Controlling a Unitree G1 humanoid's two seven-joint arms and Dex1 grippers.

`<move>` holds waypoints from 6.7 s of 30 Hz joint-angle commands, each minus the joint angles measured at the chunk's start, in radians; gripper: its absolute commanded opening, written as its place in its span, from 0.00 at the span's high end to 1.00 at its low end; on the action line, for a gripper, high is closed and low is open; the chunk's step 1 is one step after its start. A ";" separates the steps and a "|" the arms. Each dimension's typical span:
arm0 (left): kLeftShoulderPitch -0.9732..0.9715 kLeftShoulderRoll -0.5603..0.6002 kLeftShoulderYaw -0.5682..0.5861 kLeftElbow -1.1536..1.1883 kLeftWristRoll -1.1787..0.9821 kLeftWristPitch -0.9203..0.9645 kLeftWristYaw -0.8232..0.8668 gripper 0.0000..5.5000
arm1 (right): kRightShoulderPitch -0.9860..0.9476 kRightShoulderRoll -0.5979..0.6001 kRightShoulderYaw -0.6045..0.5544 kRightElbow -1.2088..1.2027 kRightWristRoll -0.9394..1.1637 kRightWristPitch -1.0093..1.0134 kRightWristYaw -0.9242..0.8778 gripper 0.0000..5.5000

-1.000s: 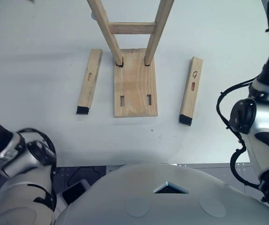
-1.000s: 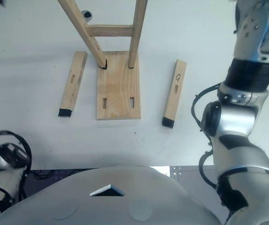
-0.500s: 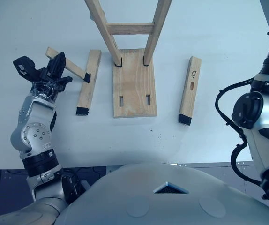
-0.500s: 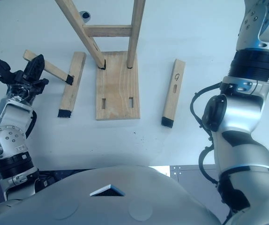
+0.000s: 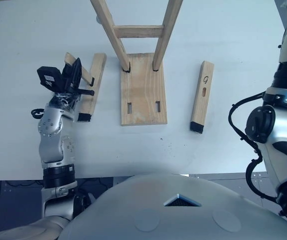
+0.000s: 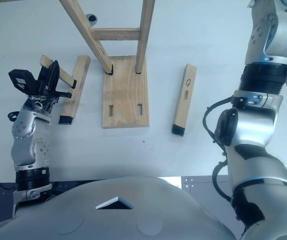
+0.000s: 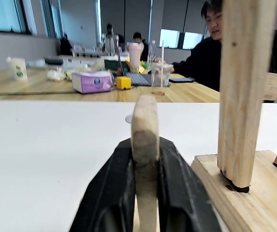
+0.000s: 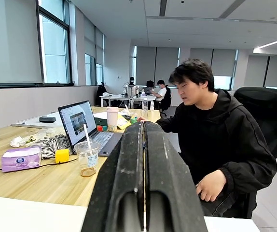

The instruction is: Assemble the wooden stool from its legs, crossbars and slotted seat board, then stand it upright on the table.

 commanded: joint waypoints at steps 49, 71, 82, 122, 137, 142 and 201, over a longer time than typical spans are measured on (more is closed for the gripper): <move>0.091 0.274 0.009 -0.401 -0.080 1.104 -0.046 0.53 | 0.093 -0.017 0.020 -0.088 -0.031 0.075 -0.016 1.00; -0.127 0.118 0.650 -0.136 -0.741 1.288 -0.155 0.82 | 0.004 -0.035 0.011 0.079 0.003 0.085 0.070 1.00; -0.278 0.035 0.462 -0.279 -1.635 0.952 0.068 0.82 | -0.154 -0.054 -0.111 0.217 0.485 0.518 0.633 0.81; -0.571 -0.333 0.039 -0.194 -1.638 0.899 0.250 0.82 | -0.266 -0.006 -0.170 0.276 0.854 0.973 0.987 0.49; -0.487 -0.376 -0.054 -0.026 -1.638 1.111 0.217 0.82 | -0.331 0.007 -0.087 0.349 0.830 1.098 1.099 0.49; -0.483 -0.356 -0.063 -0.011 -1.638 1.135 0.181 0.82 | -0.334 -0.001 -0.055 0.365 0.797 1.088 1.145 0.49; -0.523 -0.185 -0.140 0.108 -1.638 1.271 -0.278 0.82 | -0.196 0.107 -0.066 0.331 0.813 1.213 1.116 0.49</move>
